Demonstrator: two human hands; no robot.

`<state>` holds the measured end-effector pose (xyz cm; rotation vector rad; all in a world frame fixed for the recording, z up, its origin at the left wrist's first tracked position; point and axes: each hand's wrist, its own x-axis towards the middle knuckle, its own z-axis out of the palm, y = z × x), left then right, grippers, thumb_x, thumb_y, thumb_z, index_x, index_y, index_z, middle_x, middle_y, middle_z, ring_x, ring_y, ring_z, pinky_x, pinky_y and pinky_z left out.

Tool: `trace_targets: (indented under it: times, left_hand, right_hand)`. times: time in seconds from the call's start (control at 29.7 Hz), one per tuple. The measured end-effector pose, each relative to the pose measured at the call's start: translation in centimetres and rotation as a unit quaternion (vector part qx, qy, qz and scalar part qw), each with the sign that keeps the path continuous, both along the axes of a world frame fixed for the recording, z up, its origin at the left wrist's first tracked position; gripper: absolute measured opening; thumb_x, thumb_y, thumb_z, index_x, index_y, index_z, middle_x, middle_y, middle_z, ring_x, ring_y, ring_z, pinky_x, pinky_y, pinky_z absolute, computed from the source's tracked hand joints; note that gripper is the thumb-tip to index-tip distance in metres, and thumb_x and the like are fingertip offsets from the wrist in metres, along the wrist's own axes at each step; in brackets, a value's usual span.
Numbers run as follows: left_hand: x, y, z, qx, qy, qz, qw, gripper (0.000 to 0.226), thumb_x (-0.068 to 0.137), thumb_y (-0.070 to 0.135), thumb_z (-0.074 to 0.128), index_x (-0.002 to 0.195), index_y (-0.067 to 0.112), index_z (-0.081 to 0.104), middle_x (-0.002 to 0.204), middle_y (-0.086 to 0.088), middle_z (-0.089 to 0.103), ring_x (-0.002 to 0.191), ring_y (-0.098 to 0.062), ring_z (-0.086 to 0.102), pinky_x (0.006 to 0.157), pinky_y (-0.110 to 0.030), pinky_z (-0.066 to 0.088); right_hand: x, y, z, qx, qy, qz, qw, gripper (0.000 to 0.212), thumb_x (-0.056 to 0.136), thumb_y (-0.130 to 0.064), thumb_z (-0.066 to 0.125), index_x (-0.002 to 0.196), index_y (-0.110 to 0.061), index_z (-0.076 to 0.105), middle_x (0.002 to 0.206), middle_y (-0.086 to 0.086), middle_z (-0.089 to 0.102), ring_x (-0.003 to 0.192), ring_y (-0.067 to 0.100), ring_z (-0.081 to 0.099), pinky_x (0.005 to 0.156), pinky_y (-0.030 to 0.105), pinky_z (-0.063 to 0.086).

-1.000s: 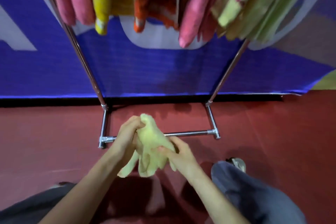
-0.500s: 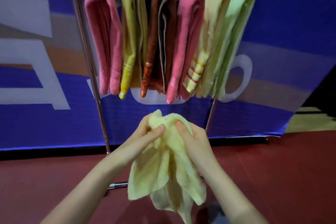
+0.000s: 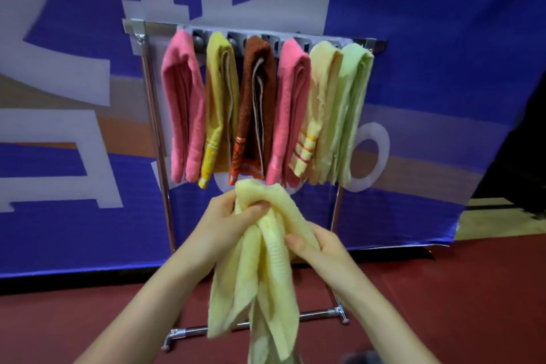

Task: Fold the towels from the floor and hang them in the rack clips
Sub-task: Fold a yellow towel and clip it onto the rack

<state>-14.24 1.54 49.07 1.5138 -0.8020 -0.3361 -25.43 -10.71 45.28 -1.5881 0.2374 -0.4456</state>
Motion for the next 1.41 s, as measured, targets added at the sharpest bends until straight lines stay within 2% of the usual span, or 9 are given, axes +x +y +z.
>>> trace_targets:
  times: [0.13,0.3,0.5,0.61,0.87,1.01,1.14,1.24,1.41]
  left_hand:
    - [0.4,0.9,0.9,0.027,0.036,-0.020,0.999,0.007,0.083,0.013,0.061,0.088,0.016,0.064,0.085,-0.003,0.071,0.069,-0.006,0.069,0.060,-0.017,0.055]
    - [0.0,1.0,1.3,0.030,0.090,-0.082,0.992,0.048,0.082,0.013,0.059,0.126,0.021,0.041,0.110,-0.006,0.064,0.090,-0.012,0.066,0.070,-0.019,0.056]
    - [-1.3,0.6,2.1,0.090,0.029,-0.103,0.990,0.081,0.081,0.030,0.056,0.144,0.032,0.005,0.152,0.001,0.018,0.135,-0.006,0.022,0.101,-0.021,0.027]
    - [-1.4,0.4,1.7,0.120,-0.017,-0.128,0.984,0.074,0.083,0.038,0.056,0.143,0.031,0.014,0.138,0.016,0.038,0.114,0.013,0.042,0.087,-0.002,0.036]
    - [-1.9,1.0,-0.5,0.184,-0.084,-0.131,0.971,0.061,0.067,0.070,0.048,0.122,0.063,0.021,0.120,0.026,0.052,0.108,0.007,0.051,0.092,-0.016,0.040]
    - [-2.6,0.2,-2.2,0.161,-0.075,-0.116,0.977,0.065,0.069,0.057,0.056,0.128,0.038,0.038,0.116,0.015,0.060,0.105,0.000,0.058,0.091,-0.024,0.048]
    - [-2.0,-0.3,-2.5,0.084,-0.031,-0.057,0.994,0.023,0.083,0.032,0.062,0.095,0.013,0.064,0.086,0.001,0.069,0.080,-0.010,0.066,0.070,-0.023,0.054]
    - [-1.6,-0.4,-2.1,0.056,0.050,-0.042,0.996,0.018,0.085,0.024,0.059,0.087,0.008,0.067,0.080,-0.004,0.071,0.073,-0.014,0.068,0.063,-0.021,0.055]
    - [-0.6,-0.9,-2.1,0.062,0.143,-0.032,0.987,0.029,0.086,0.030,0.057,0.083,0.004,0.069,0.072,-0.006,0.071,0.064,-0.013,0.068,0.060,-0.024,0.055]
  right_hand:
    - [-0.7,-0.5,0.4,0.047,-0.036,-0.056,0.997,0.009,0.079,-0.009,0.062,0.076,-0.015,0.069,0.071,-0.002,0.073,0.073,0.012,0.066,0.067,0.019,0.053]
    - [-0.2,0.0,3.2,0.031,-0.053,-0.018,0.998,0.014,0.074,-0.025,0.061,0.080,-0.016,0.068,0.072,-0.004,0.073,0.074,0.009,0.069,0.066,0.019,0.055]
    - [1.1,0.7,4.3,0.025,-0.026,-0.023,0.999,0.014,0.083,-0.027,0.059,0.085,-0.018,0.069,0.075,-0.003,0.074,0.078,0.010,0.070,0.069,0.019,0.055]
    - [1.7,0.8,4.3,0.029,-0.009,-0.019,0.999,0.015,0.085,-0.028,0.058,0.087,-0.019,0.070,0.080,-0.001,0.074,0.080,0.011,0.070,0.070,0.020,0.055]
    - [2.7,0.7,5.0,0.066,-0.001,-0.087,0.994,0.020,0.086,-0.027,0.058,0.074,-0.013,0.065,0.066,0.001,0.069,0.066,0.013,0.066,0.065,0.025,0.054]
    - [3.0,0.5,4.8,0.069,-0.004,-0.109,0.992,0.020,0.086,-0.027,0.058,0.072,-0.013,0.062,0.066,0.002,0.064,0.064,0.012,0.063,0.065,0.026,0.051]
    - [2.3,-0.4,4.2,0.119,0.003,-0.104,0.987,0.021,0.088,-0.028,0.055,0.077,-0.013,0.065,0.070,0.003,0.069,0.066,0.013,0.067,0.063,0.025,0.054]
    - [1.1,-1.3,2.8,0.122,0.000,-0.098,0.988,0.023,0.090,-0.025,0.052,0.105,-0.011,0.061,0.093,0.007,0.070,0.085,0.017,0.067,0.076,0.029,0.053]
    - [-1.7,-0.3,-0.6,-0.113,-0.094,-0.059,0.987,0.056,0.066,-0.045,0.073,0.116,-0.045,0.049,0.133,-0.010,0.043,0.116,-0.010,0.046,0.094,0.009,0.040]
